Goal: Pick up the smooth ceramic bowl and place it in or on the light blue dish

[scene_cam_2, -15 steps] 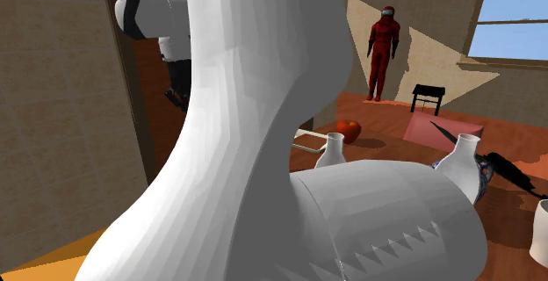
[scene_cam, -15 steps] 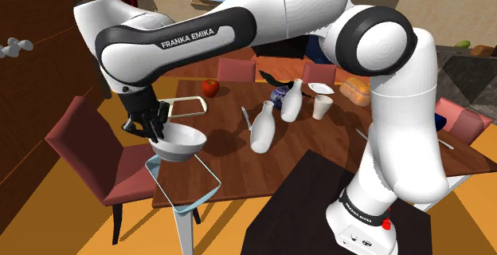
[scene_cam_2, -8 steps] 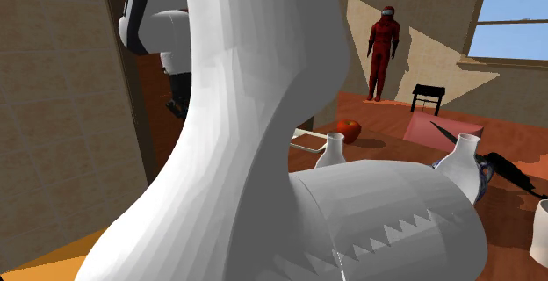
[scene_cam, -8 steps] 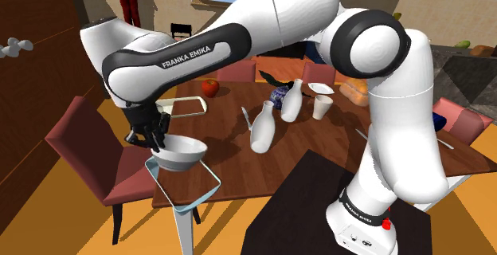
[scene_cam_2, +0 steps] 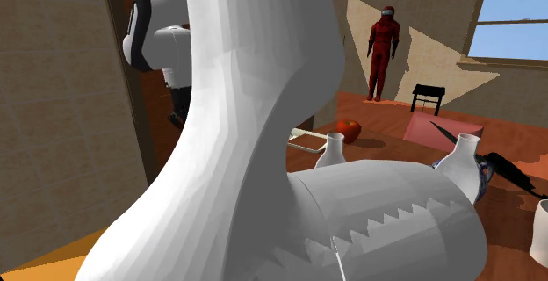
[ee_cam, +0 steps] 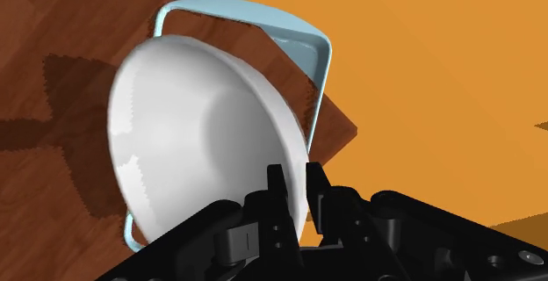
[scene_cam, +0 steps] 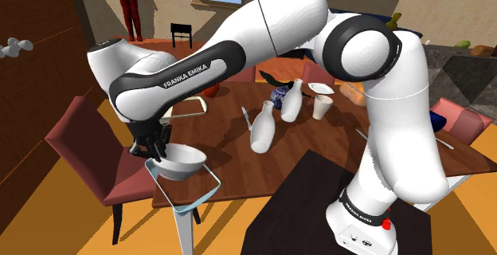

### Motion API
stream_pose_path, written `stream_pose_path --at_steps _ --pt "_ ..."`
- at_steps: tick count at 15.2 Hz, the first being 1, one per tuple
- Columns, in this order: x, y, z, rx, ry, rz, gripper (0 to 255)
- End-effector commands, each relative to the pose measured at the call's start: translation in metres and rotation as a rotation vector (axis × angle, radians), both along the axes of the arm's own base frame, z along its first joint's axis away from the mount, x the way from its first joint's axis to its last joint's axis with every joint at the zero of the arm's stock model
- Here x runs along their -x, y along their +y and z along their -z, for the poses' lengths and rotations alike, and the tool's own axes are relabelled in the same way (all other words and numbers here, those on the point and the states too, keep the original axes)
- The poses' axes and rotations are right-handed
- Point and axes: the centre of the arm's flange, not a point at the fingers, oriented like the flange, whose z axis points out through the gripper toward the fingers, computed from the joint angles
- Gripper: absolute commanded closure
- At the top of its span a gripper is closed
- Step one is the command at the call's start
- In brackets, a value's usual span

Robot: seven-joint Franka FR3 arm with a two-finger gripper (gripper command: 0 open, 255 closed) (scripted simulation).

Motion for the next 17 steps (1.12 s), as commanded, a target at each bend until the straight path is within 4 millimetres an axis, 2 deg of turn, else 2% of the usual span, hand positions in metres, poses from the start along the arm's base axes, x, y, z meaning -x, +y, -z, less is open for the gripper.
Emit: stream_pose_path --at_steps 1,6,14,15,17 --pt "0.0 0.0 0.011 0.0 -0.001 0.0 255" --pt "0.0 0.0 0.041 0.0 -0.001 0.0 255" --pt "0.0 0.0 0.041 0.0 -0.001 0.0 255" --pt "-0.001 0.0 0.04 0.0 -0.001 -0.001 0" --pt "0.001 0.002 0.041 0.0 -0.001 -0.001 0"
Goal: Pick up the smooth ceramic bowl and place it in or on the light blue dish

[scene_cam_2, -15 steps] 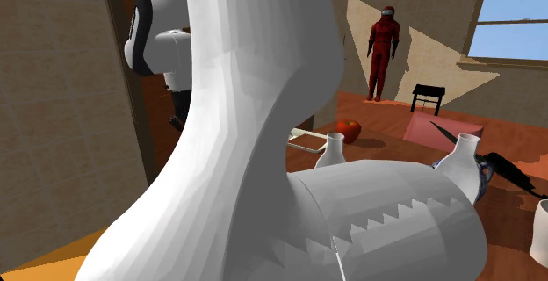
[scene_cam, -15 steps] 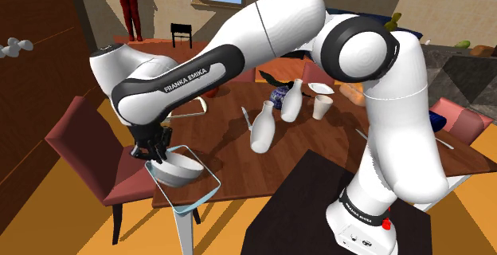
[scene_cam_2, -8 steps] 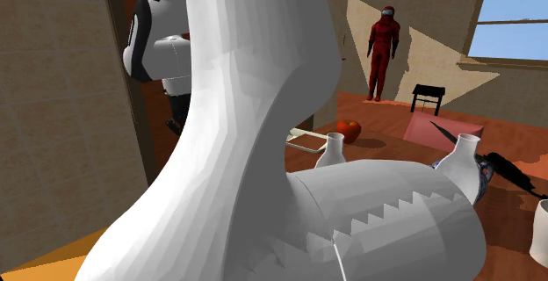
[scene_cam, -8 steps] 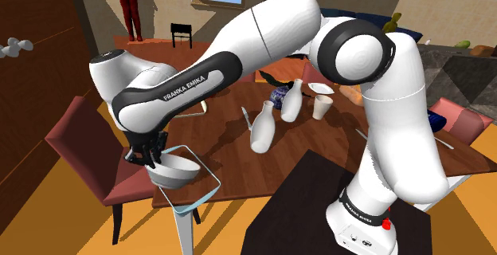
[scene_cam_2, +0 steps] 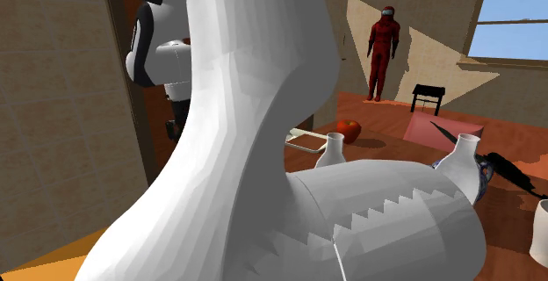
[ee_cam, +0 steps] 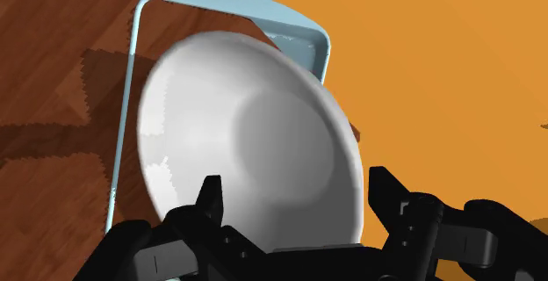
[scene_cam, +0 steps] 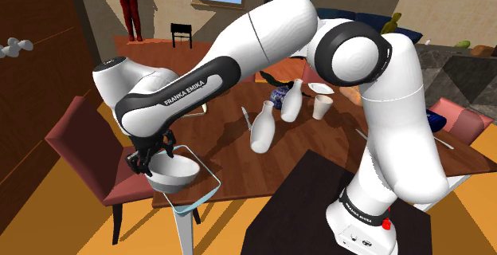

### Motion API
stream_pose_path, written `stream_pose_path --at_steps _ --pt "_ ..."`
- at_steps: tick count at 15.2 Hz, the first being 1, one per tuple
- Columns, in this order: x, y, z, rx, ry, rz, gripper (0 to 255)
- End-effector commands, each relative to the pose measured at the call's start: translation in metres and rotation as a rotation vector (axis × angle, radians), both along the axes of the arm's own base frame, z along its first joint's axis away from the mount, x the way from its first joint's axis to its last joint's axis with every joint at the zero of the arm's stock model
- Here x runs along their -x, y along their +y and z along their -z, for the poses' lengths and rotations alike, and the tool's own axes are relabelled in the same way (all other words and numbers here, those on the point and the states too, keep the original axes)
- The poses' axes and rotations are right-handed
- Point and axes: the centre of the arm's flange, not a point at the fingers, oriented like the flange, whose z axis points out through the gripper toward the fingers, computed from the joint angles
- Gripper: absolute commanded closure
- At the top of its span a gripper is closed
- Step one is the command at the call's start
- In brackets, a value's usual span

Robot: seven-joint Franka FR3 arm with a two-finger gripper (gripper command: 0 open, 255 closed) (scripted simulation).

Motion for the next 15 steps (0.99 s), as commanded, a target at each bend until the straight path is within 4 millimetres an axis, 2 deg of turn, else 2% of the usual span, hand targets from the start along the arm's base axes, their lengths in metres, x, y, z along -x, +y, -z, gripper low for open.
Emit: stream_pose_path --at_steps 1,3,7,15 --pt "0.0 -0.001 0.001 0.003 0.003 0.001 0" --pt "-0.001 -0.003 0.002 0.003 0.003 0.002 0" --pt "-0.006 0.005 -0.047 0.003 0.003 0.002 0" --pt "-0.006 0.005 -0.047 0.003 0.003 0.002 0"
